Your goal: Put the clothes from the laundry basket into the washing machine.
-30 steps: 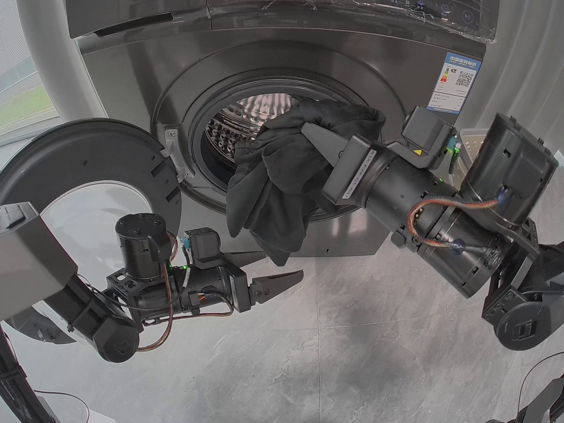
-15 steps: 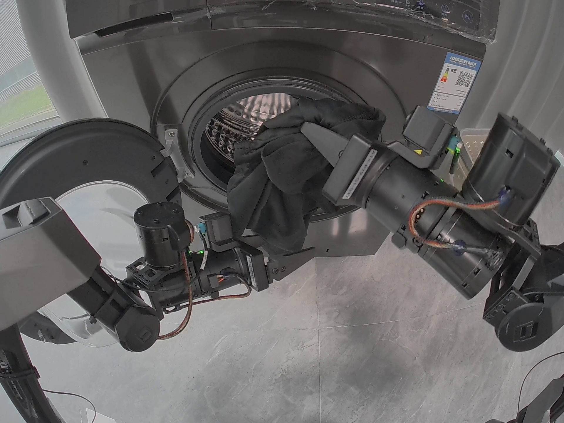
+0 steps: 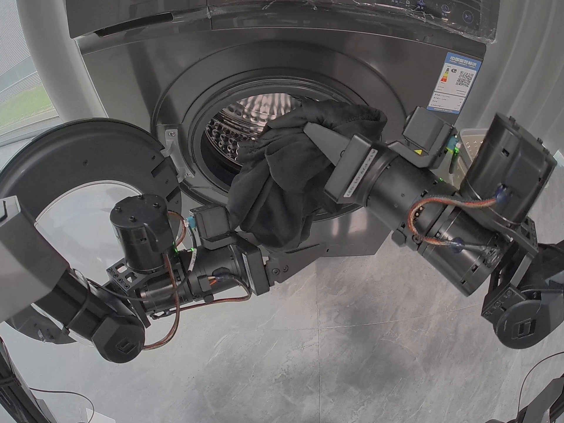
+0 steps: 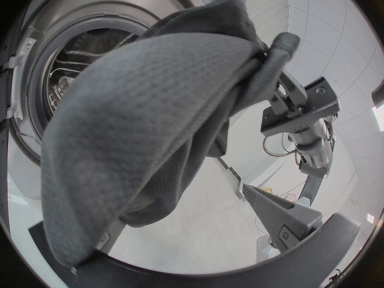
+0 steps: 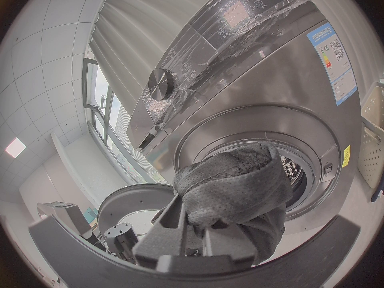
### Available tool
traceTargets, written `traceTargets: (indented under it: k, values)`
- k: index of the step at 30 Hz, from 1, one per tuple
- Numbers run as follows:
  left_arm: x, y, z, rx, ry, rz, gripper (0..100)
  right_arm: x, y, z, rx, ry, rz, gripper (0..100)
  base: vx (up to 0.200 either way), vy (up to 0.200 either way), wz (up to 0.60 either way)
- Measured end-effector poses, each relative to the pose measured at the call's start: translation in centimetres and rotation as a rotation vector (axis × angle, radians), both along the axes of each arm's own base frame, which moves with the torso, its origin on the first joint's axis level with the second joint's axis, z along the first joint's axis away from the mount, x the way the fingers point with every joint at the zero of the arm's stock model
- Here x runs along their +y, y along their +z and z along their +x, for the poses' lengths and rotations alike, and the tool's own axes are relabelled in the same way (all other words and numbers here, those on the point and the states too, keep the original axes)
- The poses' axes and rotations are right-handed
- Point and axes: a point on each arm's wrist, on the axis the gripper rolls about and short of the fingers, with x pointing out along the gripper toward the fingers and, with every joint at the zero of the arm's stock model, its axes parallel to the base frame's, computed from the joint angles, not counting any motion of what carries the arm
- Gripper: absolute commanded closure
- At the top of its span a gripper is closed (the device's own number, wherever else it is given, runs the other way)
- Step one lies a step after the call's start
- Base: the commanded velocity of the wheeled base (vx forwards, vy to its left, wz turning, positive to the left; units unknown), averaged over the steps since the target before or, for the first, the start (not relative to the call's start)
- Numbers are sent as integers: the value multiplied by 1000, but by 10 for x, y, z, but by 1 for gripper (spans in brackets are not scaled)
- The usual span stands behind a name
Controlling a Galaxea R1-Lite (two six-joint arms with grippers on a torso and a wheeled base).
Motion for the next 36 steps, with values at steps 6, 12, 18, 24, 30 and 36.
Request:
traceTargets:
  k: [6, 12, 18, 24, 30, 36]
  values:
    - [0, -3, -8, 10, -14, 9, 0, 0, 0, 0, -1, -1, 1, 100, 0, 0, 0]
    - [-2, 2, -3, -26, 10, -17, 0, -1, 0, 0, 0, 0, 1, 100, 0, 0, 0]
    - [-3, 4, 3, -69, 62, -49, 0, -1, -1, -1, 4, 1, -2, 100, 0, 0, 0]
    - [-4, 2, 7, -84, 83, -60, 100, -1, -2, -2, 6, 1, -5, 100, 0, 0, 0]
    - [-4, 0, 9, -97, 107, -70, 100, -3, -5, -2, 13, -2, -13, 100, 0, 0, 0]
    - [-3, -2, 5, -95, 114, -68, 100, -4, -8, -1, 20, -11, -19, 100, 0, 0, 0]
